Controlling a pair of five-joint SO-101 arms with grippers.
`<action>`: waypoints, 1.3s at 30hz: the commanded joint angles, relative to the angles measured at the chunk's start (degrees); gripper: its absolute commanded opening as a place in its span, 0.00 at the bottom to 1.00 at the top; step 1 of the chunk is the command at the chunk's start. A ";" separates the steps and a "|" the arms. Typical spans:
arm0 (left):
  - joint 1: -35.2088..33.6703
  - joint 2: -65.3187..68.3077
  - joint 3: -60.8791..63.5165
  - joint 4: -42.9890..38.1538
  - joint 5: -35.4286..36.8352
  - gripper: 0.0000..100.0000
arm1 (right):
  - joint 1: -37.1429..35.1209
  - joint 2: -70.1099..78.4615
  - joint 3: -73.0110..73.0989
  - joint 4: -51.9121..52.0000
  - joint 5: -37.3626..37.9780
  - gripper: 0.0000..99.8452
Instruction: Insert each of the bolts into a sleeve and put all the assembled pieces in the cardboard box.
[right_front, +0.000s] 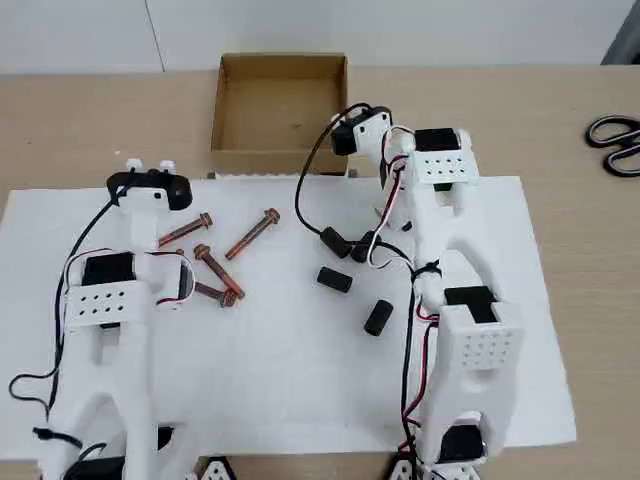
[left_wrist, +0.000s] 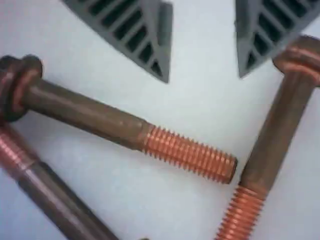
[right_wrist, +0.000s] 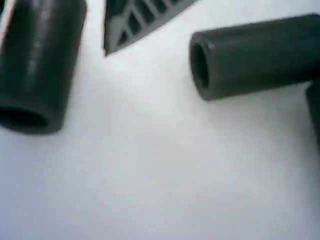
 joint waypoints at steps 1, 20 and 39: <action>0.09 -0.62 -0.22 -0.97 0.26 0.09 | 0.40 0.57 -2.29 -0.57 1.76 0.14; 0.09 -0.26 -0.04 -0.70 0.35 0.08 | -0.13 3.65 -2.73 -1.63 1.58 0.01; 11.34 0.79 -14.20 7.65 -8.53 0.09 | 4.26 -22.81 0.26 16.84 -10.37 0.00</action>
